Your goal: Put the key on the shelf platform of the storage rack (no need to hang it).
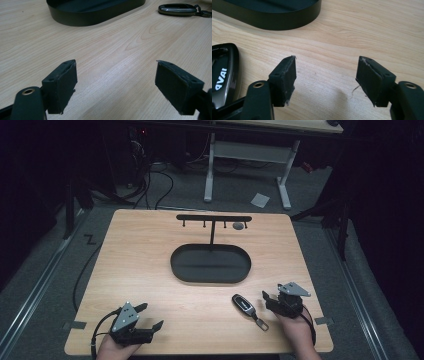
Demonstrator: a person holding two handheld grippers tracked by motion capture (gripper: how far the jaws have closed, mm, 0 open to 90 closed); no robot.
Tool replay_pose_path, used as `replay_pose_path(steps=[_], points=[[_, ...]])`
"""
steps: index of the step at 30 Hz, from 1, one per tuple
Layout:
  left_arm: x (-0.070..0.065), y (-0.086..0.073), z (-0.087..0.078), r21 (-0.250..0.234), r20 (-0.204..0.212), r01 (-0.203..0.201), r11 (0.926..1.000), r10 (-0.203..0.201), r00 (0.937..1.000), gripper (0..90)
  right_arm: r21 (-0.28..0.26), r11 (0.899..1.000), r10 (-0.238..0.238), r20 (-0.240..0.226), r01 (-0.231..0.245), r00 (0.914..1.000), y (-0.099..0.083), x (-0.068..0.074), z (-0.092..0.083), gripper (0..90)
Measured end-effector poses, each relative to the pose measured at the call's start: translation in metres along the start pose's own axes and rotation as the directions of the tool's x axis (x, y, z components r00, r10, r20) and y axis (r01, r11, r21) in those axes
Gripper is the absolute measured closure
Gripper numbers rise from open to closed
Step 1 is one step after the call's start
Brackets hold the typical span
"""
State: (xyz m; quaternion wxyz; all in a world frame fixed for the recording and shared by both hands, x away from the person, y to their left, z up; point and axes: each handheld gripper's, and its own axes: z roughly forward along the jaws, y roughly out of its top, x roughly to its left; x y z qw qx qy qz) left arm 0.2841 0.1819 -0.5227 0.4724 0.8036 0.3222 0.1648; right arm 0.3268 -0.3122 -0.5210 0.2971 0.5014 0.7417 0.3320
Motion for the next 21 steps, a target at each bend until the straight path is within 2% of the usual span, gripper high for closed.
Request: replay_pose_path(steps=[21], points=[[0.0002,0.001,0.0007,-0.001,0.005,-0.001,1.0,0.001,1.0,18.6,-0.026,1.0,0.004,-0.024,-0.005,0.9997,-0.001,0.0033,0.0001,29.8]])
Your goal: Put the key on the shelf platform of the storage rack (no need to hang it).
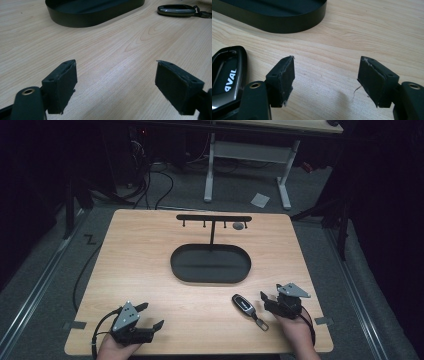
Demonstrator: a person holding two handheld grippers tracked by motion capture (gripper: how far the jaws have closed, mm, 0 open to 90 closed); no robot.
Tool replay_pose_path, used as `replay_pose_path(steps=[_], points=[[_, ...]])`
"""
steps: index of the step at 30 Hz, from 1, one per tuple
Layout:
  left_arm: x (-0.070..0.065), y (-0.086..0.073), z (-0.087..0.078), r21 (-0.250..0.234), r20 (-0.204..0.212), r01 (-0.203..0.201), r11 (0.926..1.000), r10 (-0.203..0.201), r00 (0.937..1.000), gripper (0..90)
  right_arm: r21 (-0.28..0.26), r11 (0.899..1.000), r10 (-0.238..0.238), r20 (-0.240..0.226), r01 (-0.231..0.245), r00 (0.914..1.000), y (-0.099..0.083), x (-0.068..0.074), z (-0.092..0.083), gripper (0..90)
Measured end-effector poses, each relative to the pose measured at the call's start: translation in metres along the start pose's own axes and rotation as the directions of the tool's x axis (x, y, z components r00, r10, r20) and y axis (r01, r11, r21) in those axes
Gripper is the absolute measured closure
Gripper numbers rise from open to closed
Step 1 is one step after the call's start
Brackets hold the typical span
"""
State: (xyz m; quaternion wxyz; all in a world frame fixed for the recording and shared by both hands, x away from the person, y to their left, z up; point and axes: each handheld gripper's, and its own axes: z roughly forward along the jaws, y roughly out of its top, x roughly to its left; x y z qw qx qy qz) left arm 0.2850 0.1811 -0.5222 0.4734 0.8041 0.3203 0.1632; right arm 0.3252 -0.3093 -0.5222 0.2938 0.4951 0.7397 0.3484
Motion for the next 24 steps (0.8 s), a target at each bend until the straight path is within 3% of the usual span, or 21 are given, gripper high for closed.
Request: replay_pose_path(steps=[7,15,19,24], points=[[-0.001,-0.001,0.0,0.003,0.0,0.0,1.0,0.0,1.0,18.5,0.027,1.0,0.015,-0.005,-0.015,0.9999,0.006,0.004,0.0,31.1],[-0.001,-0.001,-0.001,0.002,0.006,0.0,1.0,0.0,1.0,18.5,0.07,0.997,0.03,-0.053,-0.026,0.9981,0.021,0.008,0.001,30.6],[0.0,-0.001,-0.002,-0.004,0.007,0.003,1.0,-0.003,1.0,18.6,0.09,0.996,0.023,-0.08,-0.016,0.9966,0.024,0.011,0.002,30.1],[0.001,-0.002,-0.003,-0.006,0.006,0.008,1.0,-0.008,1.0,18.5,0.157,0.988,0.001,-0.091,0.013,0.9959,0.027,0.016,0.005,30.0]])
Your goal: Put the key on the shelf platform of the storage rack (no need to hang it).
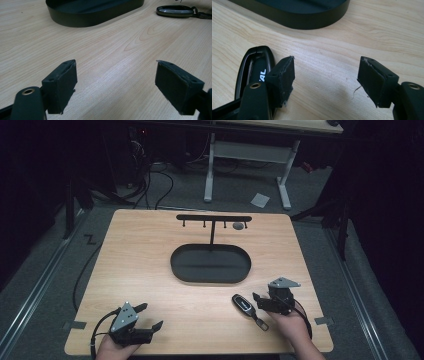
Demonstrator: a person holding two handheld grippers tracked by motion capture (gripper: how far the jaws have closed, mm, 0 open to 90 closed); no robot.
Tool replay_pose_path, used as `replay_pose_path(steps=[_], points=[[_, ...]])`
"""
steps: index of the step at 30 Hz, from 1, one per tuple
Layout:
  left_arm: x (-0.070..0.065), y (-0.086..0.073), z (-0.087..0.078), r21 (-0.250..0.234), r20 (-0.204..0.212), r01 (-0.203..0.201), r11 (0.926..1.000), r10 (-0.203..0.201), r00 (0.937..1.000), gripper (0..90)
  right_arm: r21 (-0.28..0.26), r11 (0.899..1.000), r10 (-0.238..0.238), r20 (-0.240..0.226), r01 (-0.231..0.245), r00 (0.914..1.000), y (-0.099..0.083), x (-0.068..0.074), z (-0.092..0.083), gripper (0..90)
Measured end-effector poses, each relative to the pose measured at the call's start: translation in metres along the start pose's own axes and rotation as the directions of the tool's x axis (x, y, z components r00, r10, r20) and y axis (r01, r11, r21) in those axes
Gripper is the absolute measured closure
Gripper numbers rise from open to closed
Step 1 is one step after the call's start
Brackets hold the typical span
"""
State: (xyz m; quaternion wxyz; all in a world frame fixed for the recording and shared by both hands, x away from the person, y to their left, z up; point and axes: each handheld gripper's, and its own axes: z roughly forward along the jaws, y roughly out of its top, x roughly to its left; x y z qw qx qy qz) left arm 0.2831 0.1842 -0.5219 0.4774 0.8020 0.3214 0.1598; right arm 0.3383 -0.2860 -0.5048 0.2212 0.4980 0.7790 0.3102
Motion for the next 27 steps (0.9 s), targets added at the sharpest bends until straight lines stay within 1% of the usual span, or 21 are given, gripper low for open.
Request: replay_pose_path(steps=[1,3,7,10,12,14,15,18,19,20,21,22,25,27], points=[[0.0,0.0,0.0,0.002,0.002,0.0,1.0,0.0,1.0,18.5,0.023,1.0,-0.001,-0.003,0.001,1.0,0.002,0.0,0.0,30.1],[0.0,0.0,0.0,0.0,0.003,-0.001,1.0,0.001,1.0,18.5,0.031,1.0,0.001,-0.005,-0.001,1.0,0.003,0.0,0.0,30.1],[0.0,0.0,0.0,0.006,0.007,-0.005,1.0,0.005,1.0,18.5,0.073,0.997,-0.003,-0.017,0.004,0.9998,0.006,-0.001,0.0,30.2],[-0.001,0.0,0.0,0.002,0.006,-0.003,1.0,0.003,1.0,18.5,0.101,0.995,-0.019,-0.021,0.021,0.9996,0.009,-0.002,0.0,30.1],[-0.001,0.0,0.0,0.002,0.007,-0.004,1.0,0.004,1.0,18.5,0.131,0.991,-0.03,-0.026,0.033,0.9992,0.013,-0.003,-0.001,30.0],[-0.001,0.0,0.0,0.002,0.007,-0.004,1.0,0.004,1.0,18.5,0.138,0.99,-0.037,-0.028,0.041,0.9989,0.014,-0.003,-0.001,29.9],[-0.001,0.0,0.0,0.002,0.007,-0.005,1.0,0.005,1.0,18.5,0.148,0.988,-0.039,-0.028,0.043,0.9988,0.015,-0.003,-0.001,29.7],[0.0,0.0,0.0,0.002,0.01,-0.006,1.0,0.006,0.9999,18.5,0.185,0.98,-0.065,-0.032,0.07,0.9973,0.02,-0.002,-0.003,29.5],[0.0,0.001,0.0,0.005,0.011,-0.006,1.0,0.006,0.9999,18.5,0.185,0.98,-0.065,-0.032,0.07,0.9973,0.02,-0.002,-0.003,29.5],[0.0,0.001,0.001,0.004,0.011,-0.006,1.0,0.005,0.9999,18.5,0.194,0.979,-0.063,-0.036,0.069,0.9973,0.021,-0.002,-0.003,29.5],[0.0,0.001,0.001,0.004,0.012,-0.006,1.0,0.006,0.9999,18.5,0.212,0.975,-0.064,-0.043,0.072,0.997,0.023,-0.003,-0.003,29.5],[0.0,0.001,0.0,0.003,0.012,-0.007,1.0,0.007,0.9999,18.5,0.212,0.975,-0.064,-0.043,0.072,0.997,0.023,-0.003,-0.003,29.5],[-0.001,0.001,0.0,0.002,0.011,-0.007,1.0,0.007,0.9999,18.5,0.24,0.967,-0.073,-0.042,0.08,0.9965,0.025,-0.004,-0.002,29.8],[-0.001,0.001,0.0,0.003,0.013,-0.007,1.0,0.007,0.9999,18.5,0.263,0.96,-0.088,-0.045,0.096,0.9951,0.027,-0.004,-0.001,29.9]])
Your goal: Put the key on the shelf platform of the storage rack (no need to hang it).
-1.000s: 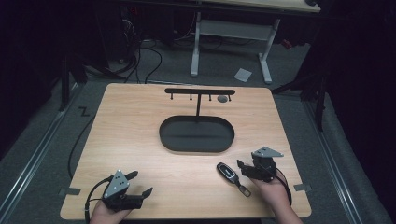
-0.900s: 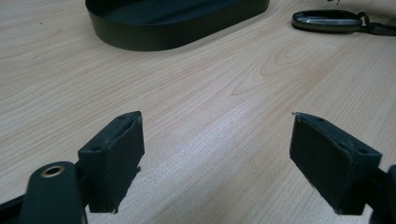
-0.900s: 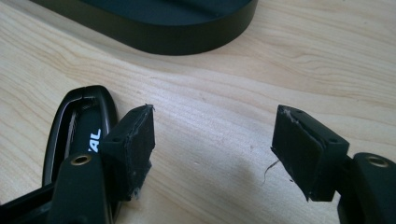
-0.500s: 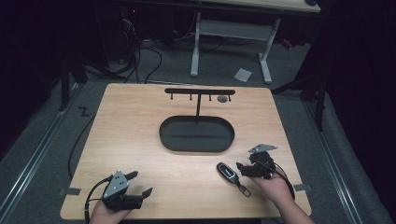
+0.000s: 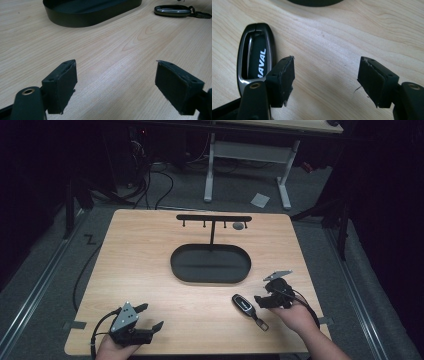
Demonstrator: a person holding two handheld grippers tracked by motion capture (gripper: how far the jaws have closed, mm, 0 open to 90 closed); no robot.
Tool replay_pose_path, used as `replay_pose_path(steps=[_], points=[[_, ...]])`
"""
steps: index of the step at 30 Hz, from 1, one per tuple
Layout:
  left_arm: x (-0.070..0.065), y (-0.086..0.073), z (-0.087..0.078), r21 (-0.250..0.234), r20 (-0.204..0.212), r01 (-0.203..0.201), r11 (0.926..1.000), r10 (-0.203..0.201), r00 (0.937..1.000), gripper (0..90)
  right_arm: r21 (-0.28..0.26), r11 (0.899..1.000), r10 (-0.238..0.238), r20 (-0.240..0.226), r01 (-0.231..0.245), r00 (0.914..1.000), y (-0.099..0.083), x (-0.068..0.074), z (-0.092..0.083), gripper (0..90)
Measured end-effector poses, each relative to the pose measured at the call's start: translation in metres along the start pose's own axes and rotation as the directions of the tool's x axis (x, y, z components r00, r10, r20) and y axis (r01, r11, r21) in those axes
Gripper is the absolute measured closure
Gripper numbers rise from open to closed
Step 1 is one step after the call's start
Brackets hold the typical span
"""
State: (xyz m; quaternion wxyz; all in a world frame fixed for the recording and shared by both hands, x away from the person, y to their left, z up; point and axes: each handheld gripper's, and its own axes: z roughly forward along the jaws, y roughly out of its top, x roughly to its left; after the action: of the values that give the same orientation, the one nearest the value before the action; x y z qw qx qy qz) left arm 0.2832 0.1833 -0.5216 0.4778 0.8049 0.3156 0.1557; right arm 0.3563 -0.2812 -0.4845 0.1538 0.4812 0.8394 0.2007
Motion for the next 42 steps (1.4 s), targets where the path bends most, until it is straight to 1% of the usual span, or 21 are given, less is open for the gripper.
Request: replay_pose_path(steps=[2,4,5,7,8,12,14,16,19,24,25,26,27,29,31,32,34,36,38,41,42], points=[[0.0,0.0,0.0,0.001,0.001,-0.001,1.0,0.001,1.0,18.5,0.028,0.999,-0.018,0.003,0.018,0.9998,0.002,0.001,0.001,30.1],[-0.001,0.0,0.0,0.002,0.002,-0.004,1.0,0.004,1.0,18.5,0.069,0.996,-0.059,0.005,0.058,0.9983,0.004,0.004,0.002,30.0],[-0.001,0.0,0.001,0.002,0.003,-0.004,1.0,0.004,1.0,18.5,0.096,0.991,-0.09,0.007,0.089,0.9959,0.007,0.006,0.001,30.0],[0.0,0.0,0.0,0.004,0.005,-0.003,1.0,0.003,1.0,18.5,0.104,0.99,-0.1,0.007,0.098,0.995,0.008,0.007,0.001,30.0],[0.0,0.0,0.001,0.003,0.005,-0.003,1.0,0.003,1.0,18.5,0.125,0.985,-0.125,0.005,0.123,0.9922,0.01,0.009,0.001,30.0],[-0.001,0.0,0.001,0.002,0.006,-0.005,1.0,0.005,1.0,18.5,0.168,0.97,-0.176,-0.01,0.175,0.9843,0.014,0.015,0.0,29.4],[-0.001,0.0,0.001,0.001,0.007,-0.005,1.0,0.005,1.0,18.5,0.185,0.965,-0.183,-0.026,0.185,0.9827,0.015,0.018,0.0,28.5],[0.0,0.0,0.001,0.002,0.009,-0.004,1.0,0.004,1.0,18.5,0.203,0.956,-0.206,-0.039,0.209,0.9779,0.018,0.022,-0.002,28.2],[-0.001,0.0,0.001,0.001,0.009,-0.003,1.0,0.003,1.0,18.5,0.228,0.95,-0.205,-0.05,0.211,0.9774,0.021,0.025,-0.006,27.3],[-0.001,0.0,0.001,0.002,0.012,-0.004,1.0,0.004,0.9999,18.6,0.263,0.937,-0.218,-0.068,0.228,0.9737,0.025,0.029,-0.012,27.2],[-0.001,0.001,0.001,0.003,0.012,-0.007,1.0,0.007,0.9999,18.5,0.271,0.932,-0.229,-0.072,0.24,0.9707,0.026,0.031,-0.013,27.1],[-0.001,0.001,0.001,0.003,0.012,-0.006,1.0,0.006,0.9999,18.5,0.278,0.929,-0.231,-0.078,0.244,0.9698,0.027,0.032,-0.013,26.7],[-0.001,0.001,0.001,0.004,0.013,-0.007,1.0,0.007,0.9999,18.5,0.28,0.925,-0.241,-0.087,0.256,0.9666,0.028,0.033,-0.013,26.5],[-0.001,0.001,0.001,0.003,0.013,-0.007,1.0,0.007,0.9999,18.5,0.285,0.921,-0.248,-0.092,0.264,0.9645,0.029,0.036,-0.013,25.9],[-0.001,0.001,0.001,0.001,0.011,-0.006,1.0,0.006,0.9999,18.5,0.287,0.916,-0.262,-0.103,0.281,0.9595,0.031,0.04,-0.012,25.4],[-0.001,0.001,0.001,-0.001,0.011,-0.004,1.0,0.004,0.9999,18.5,0.289,0.914,-0.266,-0.104,0.286,0.9582,0.031,0.042,-0.011,24.6],[-0.001,0.001,0.001,0.001,0.011,-0.006,1.0,0.006,0.9999,18.5,0.289,0.908,-0.28,-0.12,0.303,0.9525,0.033,0.046,-0.009,22.0],[0.0,0.001,0.0,0.0,0.011,-0.006,1.0,0.006,0.9999,18.5,0.291,0.906,-0.281,-0.133,0.309,0.9504,0.035,0.049,-0.007,20.0],[0.0,0.001,0.0,-0.001,0.01,-0.006,1.0,0.006,0.9999,18.5,0.287,0.912,-0.264,-0.134,0.292,0.9552,0.037,0.05,-0.005,21.1],[0.0,0.001,0.0,-0.002,0.01,-0.007,1.0,0.007,0.9999,18.5,0.298,0.913,-0.25,-0.129,0.278,0.9597,0.038,0.053,0.001,25.0],[0.0,0.001,0.0,0.0,0.011,-0.007,1.0,0.007,0.9999,18.5,0.301,0.913,-0.248,-0.133,0.277,0.9597,0.039,0.054,0.003,26.0]])
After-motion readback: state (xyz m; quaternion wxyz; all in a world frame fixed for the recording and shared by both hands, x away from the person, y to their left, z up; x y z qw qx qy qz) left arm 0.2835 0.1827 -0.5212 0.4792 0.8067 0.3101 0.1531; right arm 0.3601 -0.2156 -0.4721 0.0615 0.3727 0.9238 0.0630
